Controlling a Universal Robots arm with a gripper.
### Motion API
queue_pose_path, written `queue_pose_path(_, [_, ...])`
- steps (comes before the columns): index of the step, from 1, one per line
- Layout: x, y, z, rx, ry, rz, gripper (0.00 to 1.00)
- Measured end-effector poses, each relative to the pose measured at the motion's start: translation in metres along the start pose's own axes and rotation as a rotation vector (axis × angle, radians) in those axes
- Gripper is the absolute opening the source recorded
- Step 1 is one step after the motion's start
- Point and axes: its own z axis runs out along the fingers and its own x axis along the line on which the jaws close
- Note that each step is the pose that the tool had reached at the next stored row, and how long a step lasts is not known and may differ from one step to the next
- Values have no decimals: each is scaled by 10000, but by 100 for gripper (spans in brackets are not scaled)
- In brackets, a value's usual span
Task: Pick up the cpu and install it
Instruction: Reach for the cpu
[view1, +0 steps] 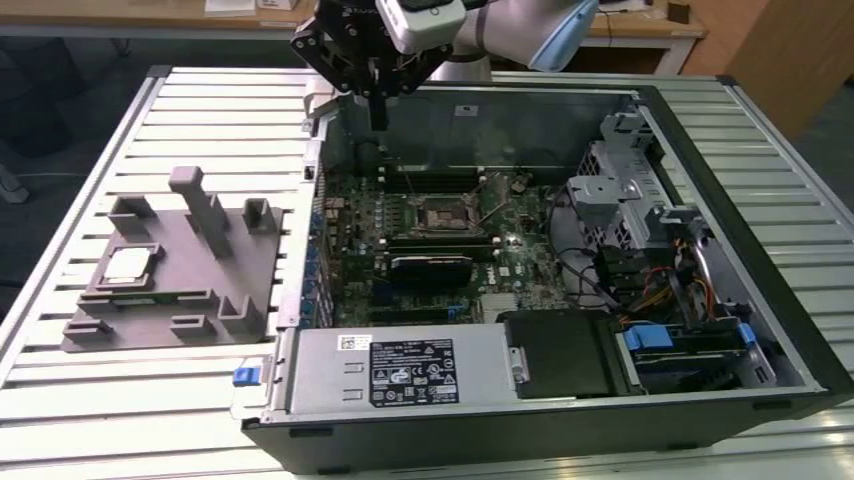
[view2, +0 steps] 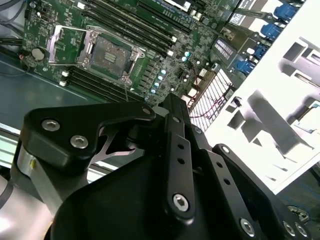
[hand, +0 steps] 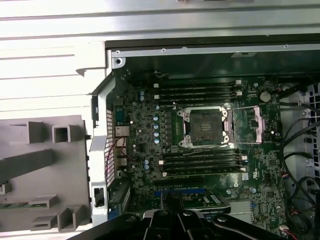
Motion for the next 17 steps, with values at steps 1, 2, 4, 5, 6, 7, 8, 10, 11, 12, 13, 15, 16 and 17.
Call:
queue_pose_path(1, [3,0,0,0,0,0,11])
queue_pose_path(2, [6,0,0,0,0,0,11])
queue_pose_path(4, [10,-1,1,0,0,0,11])
queue_pose_path(5, [13,-1,1,0,0,0,11])
queue_pose_path(6, [15,-1,1,-1,0,1,11])
queue_pose_path(7, [18,-1,1,-1,0,0,11])
queue_pose_path(8, [20,-2,2,-1,0,0,11])
queue_pose_path(10, [25,-2,2,0,0,1,11])
queue_pose_path(11, [28,-2,2,0,0,0,11])
queue_pose_path(12, [31,-2,2,0,0,0,11])
queue_pose_path(13, [34,-3,2,0,0,1,11])
queue_pose_path(15, [39,-3,3,-1,0,1,11])
queue_pose_path(16, [43,-3,3,-1,0,1,11])
queue_pose_path(17, [45,-4,3,-1,0,0,11])
